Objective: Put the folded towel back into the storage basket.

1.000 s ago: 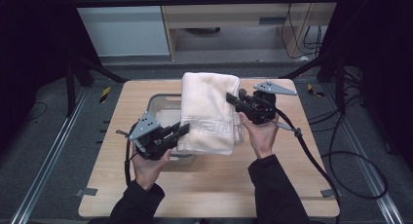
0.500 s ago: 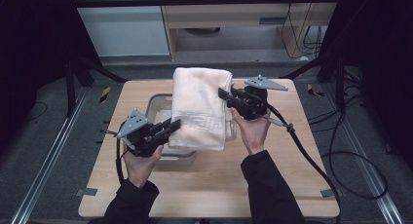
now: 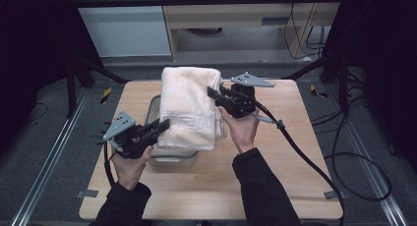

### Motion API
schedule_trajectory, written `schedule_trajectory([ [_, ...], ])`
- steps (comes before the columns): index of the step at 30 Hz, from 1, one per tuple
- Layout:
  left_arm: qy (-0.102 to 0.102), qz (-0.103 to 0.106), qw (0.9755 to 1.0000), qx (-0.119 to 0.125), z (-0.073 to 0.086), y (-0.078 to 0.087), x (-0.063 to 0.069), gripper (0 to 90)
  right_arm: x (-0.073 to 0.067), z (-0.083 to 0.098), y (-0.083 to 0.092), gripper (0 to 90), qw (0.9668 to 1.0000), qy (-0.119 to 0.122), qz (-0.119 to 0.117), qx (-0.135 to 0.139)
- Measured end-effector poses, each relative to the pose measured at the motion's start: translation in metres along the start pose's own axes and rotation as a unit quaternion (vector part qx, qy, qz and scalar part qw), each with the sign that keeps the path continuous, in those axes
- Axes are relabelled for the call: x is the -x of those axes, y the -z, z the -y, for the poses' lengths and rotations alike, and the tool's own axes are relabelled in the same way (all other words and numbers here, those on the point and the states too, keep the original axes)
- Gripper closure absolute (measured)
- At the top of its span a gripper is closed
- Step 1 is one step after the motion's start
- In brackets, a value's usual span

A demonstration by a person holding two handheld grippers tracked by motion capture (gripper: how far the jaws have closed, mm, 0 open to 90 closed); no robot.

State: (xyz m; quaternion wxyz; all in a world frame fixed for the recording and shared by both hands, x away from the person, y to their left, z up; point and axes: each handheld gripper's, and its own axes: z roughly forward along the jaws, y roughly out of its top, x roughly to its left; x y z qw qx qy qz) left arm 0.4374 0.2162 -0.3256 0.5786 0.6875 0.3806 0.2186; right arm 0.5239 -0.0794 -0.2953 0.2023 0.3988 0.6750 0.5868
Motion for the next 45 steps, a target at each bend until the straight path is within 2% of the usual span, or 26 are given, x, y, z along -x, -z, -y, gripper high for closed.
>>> schedule_trajectory([
  [12, 0.014, -0.015, 0.9997, 0.01, 0.006, 0.012, -0.015, 79.0, -0.016, -0.002, -0.019, 69.5, 0.9999, 0.013, -0.004, -0.006],
  [23, 0.028, -0.033, 0.9991, 0.003, 0.013, 0.016, -0.031, 79.0, -0.024, 0.001, -0.038, 69.4, 0.9996, 0.02, -0.006, -0.017],
  [31, 0.03, -0.051, 0.9982, -0.01, 0.021, 0.015, -0.041, 79.0, -0.025, 0.012, -0.058, 69.3, 0.9995, 0.012, -0.012, -0.028],
  [45, 0.041, -0.076, 0.995, -0.049, 0.042, 0.004, -0.058, 79.0, -0.023, 0.041, -0.091, 68.7, 0.9977, 0.012, 0.0, -0.067],
])
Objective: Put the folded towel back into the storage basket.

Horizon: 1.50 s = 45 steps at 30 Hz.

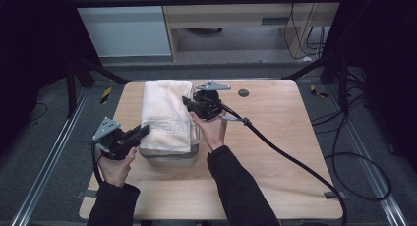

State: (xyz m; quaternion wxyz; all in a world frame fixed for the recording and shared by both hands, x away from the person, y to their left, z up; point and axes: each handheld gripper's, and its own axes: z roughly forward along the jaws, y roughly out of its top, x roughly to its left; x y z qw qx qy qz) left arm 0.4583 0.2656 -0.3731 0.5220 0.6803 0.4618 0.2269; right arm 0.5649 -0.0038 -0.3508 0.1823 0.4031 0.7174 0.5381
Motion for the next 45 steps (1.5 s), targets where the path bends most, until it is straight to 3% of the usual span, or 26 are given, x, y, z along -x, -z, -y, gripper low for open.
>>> schedule_trajectory([
  [15, 0.003, -0.024, 0.999, -0.037, 0.014, -0.015, -0.013, 79.0, 0.002, 0.022, -0.027, 68.2, 0.9994, 0.001, 0.006, -0.035],
  [25, 0.0, -0.038, 0.9974, -0.061, 0.024, -0.025, -0.017, 79.0, 0.007, 0.038, -0.039, 67.8, 0.9984, -0.012, 0.006, -0.056],
  [38, -0.009, -0.053, 0.9951, -0.083, 0.034, -0.037, -0.019, 78.7, 0.012, 0.053, -0.051, 67.3, 0.997, -0.013, 0.012, -0.075],
  [45, -0.024, -0.065, 0.9931, -0.095, 0.038, -0.043, -0.017, 78.1, 0.015, 0.059, -0.055, 67.1, 0.9962, -0.011, 0.015, -0.085],
])
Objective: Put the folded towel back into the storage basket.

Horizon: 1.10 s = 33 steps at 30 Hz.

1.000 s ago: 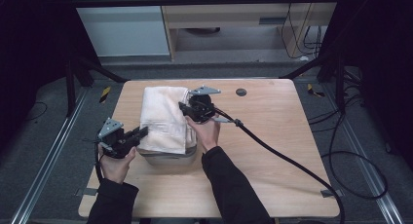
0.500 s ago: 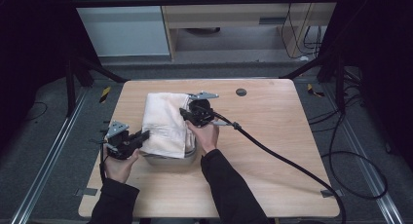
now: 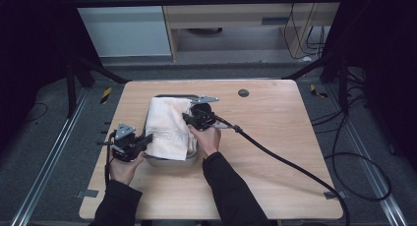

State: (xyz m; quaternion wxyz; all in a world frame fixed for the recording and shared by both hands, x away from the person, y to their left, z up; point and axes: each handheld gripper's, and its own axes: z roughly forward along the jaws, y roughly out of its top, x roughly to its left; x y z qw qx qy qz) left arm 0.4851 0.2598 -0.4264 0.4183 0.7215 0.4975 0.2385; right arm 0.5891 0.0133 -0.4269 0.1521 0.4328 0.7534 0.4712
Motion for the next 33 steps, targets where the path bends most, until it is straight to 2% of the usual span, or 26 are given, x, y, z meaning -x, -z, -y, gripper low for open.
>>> schedule_trajectory([
  [11, 0.003, -0.014, 0.9999, -0.009, -0.002, -0.011, -0.001, 77.1, 0.006, 0.0, -0.007, 66.6, 1.0, -0.006, 0.003, 0.003],
  [15, 0.002, -0.019, 0.9996, -0.019, -0.001, -0.015, 0.0, 76.7, 0.009, 0.001, -0.012, 65.3, 1.0, 0.004, 0.005, -0.001],
  [22, -0.012, -0.033, 0.9988, -0.033, -0.001, -0.019, 0.004, 72.3, 0.01, 0.006, -0.018, 62.2, 0.9996, 0.022, 0.017, -0.011],
  [24, -0.016, -0.038, 0.9986, -0.034, -0.001, -0.019, 0.005, 66.6, 0.01, 0.007, -0.019, 60.1, 0.9994, 0.028, 0.017, -0.014],
  [27, -0.013, -0.037, 0.9988, -0.032, -0.001, -0.018, 0.003, 63.2, 0.011, 0.006, -0.019, 58.8, 0.9994, 0.028, 0.014, -0.016],
  [28, -0.009, -0.03, 0.9993, -0.023, -0.002, -0.016, 0.003, 61.6, 0.011, 0.005, -0.017, 55.9, 0.9992, 0.034, 0.017, -0.014],
  [30, -0.007, -0.025, 0.9996, -0.015, -0.003, -0.012, 0.003, 61.1, 0.01, 0.004, -0.015, 55.5, 0.999, 0.04, 0.017, -0.012],
  [33, -0.013, -0.021, 0.9997, 0.0, -0.006, -0.006, 0.003, 56.1, 0.009, -0.001, -0.007, 51.8, 0.9986, 0.05, 0.015, -0.004],
])
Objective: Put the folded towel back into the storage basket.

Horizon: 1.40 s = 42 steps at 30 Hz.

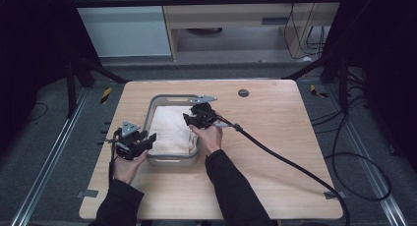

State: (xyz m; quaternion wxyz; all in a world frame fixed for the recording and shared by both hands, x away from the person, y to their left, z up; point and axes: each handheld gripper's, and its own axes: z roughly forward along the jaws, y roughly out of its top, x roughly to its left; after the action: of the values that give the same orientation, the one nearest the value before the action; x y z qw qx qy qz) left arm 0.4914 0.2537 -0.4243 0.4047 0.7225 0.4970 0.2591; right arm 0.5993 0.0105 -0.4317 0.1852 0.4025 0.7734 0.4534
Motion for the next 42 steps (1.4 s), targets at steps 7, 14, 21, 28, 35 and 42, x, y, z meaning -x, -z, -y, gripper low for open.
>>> schedule_trajectory([
  [7, -0.007, 0.003, 0.9998, 0.02, -0.001, 0.011, -0.002, 44.1, -0.003, -0.013, 0.028, 41.9, 0.9996, 0.014, -0.004, 0.026],
  [14, -0.005, 0.002, 0.9995, 0.03, 0.0, 0.018, -0.003, 36.2, 0.001, -0.019, 0.059, 27.8, 0.9988, 0.021, -0.006, 0.044],
  [21, -0.003, 0.003, 0.9992, 0.039, 0.002, 0.027, -0.004, 32.6, 0.012, -0.012, 0.094, 17.7, 0.9984, 0.024, 0.005, 0.051],
  [28, -0.007, 0.0, 0.9991, 0.042, 0.006, 0.033, -0.004, 29.9, 0.03, 0.007, 0.128, 13.8, 0.9981, 0.018, 0.018, 0.056],
  [35, -0.009, -0.001, 0.9989, 0.047, 0.013, 0.039, -0.007, 26.2, 0.048, 0.034, 0.154, 11.7, 0.9986, 0.014, 0.013, 0.05],
  [42, -0.009, -0.002, 0.9983, 0.057, 0.023, 0.049, -0.012, 24.3, 0.07, 0.07, 0.181, 10.5, 0.9987, -0.002, 0.026, 0.043],
])
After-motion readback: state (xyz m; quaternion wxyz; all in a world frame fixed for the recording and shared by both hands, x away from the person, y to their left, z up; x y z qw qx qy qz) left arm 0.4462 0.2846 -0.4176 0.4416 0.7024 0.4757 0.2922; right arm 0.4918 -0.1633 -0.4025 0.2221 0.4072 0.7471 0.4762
